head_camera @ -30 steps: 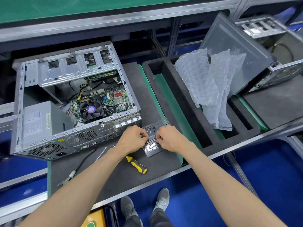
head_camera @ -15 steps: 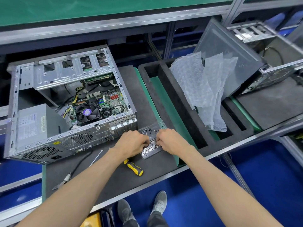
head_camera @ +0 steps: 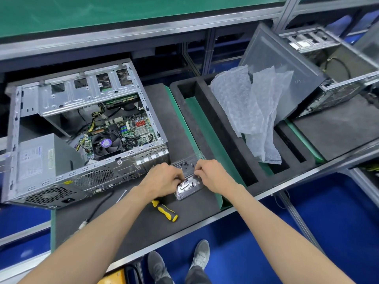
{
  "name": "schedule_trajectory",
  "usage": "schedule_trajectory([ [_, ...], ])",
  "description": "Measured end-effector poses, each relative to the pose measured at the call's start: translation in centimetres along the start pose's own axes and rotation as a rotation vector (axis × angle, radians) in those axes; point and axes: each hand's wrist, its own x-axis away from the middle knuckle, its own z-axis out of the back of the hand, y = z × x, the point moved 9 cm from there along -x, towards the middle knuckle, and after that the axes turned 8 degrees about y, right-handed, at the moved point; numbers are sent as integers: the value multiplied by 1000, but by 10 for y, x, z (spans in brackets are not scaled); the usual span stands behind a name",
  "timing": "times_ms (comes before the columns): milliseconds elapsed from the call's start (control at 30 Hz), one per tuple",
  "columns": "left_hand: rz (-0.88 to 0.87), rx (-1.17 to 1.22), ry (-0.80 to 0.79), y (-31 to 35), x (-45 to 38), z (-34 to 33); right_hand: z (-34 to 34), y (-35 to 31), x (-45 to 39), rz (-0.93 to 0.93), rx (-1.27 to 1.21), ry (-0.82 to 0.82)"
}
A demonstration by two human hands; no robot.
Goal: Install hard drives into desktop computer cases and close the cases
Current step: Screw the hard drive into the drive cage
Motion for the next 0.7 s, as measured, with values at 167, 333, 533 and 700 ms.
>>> schedule_trajectory([
  [167, -74, -107, -37, 8, -1, -4, -2, 3, -3, -73, -116, 10],
  [333, -31, -147, -7, 10, 0, -13, 3, 2, -4, -67, -165, 27],
  [533, 373, 718, 81, -21, 7, -9, 15, 1, -2, -61, -298, 60],
  [700, 647, 1568, -45, -8, 16, -27, 20, -7, -1, -105, -537, 79],
])
